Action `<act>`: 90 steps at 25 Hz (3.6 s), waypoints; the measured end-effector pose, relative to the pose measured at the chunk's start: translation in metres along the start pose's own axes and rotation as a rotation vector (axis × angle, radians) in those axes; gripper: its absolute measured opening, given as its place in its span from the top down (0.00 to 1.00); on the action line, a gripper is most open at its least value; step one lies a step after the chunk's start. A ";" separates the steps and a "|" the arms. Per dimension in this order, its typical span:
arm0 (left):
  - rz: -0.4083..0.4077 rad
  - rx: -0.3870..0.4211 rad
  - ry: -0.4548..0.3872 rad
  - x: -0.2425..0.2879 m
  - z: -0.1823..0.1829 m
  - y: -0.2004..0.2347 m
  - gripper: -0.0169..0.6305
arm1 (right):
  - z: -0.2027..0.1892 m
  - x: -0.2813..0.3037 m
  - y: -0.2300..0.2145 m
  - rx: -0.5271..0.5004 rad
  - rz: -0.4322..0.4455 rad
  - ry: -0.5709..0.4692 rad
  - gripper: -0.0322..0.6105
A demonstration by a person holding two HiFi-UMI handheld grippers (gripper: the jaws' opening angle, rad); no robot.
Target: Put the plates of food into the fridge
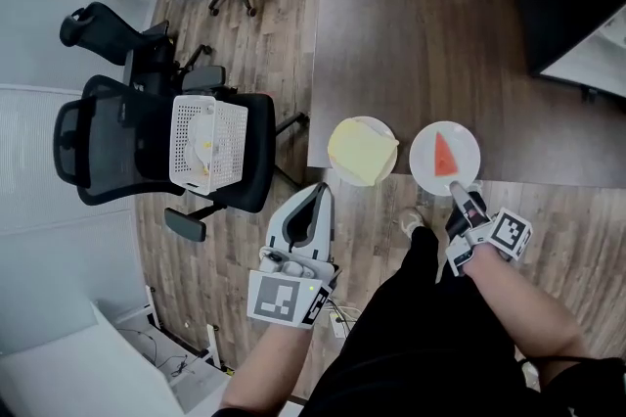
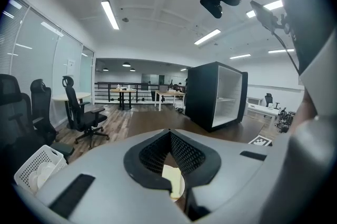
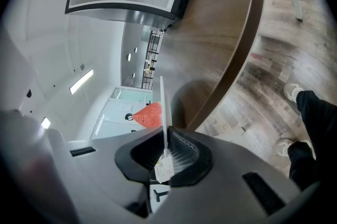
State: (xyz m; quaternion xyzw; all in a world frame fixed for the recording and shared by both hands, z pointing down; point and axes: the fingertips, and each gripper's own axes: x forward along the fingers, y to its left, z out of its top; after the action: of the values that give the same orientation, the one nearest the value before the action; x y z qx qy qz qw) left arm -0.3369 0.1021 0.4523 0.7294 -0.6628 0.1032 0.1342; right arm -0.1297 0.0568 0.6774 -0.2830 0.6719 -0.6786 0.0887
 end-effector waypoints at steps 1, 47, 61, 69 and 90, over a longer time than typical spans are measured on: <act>-0.001 0.002 -0.004 0.000 0.003 -0.001 0.97 | 0.002 -0.002 0.003 0.004 0.007 -0.003 0.92; -0.210 0.131 -0.219 0.139 0.157 -0.126 0.97 | 0.218 -0.138 0.130 0.012 0.199 -0.327 0.92; -0.298 0.161 -0.257 0.191 0.195 -0.194 0.97 | 0.320 -0.207 0.132 0.038 0.202 -0.525 0.92; -0.279 0.153 -0.282 0.215 0.211 -0.212 0.97 | 0.394 -0.232 0.140 0.016 0.195 -0.598 0.92; -0.198 0.133 -0.231 0.266 0.216 -0.232 0.97 | 0.525 -0.225 0.142 0.061 0.131 -0.622 0.92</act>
State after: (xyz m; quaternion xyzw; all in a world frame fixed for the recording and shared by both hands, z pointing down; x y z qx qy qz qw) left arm -0.0850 -0.2001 0.3224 0.8055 -0.5903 0.0486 0.0179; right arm 0.2827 -0.2946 0.4477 -0.4304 0.6088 -0.5723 0.3415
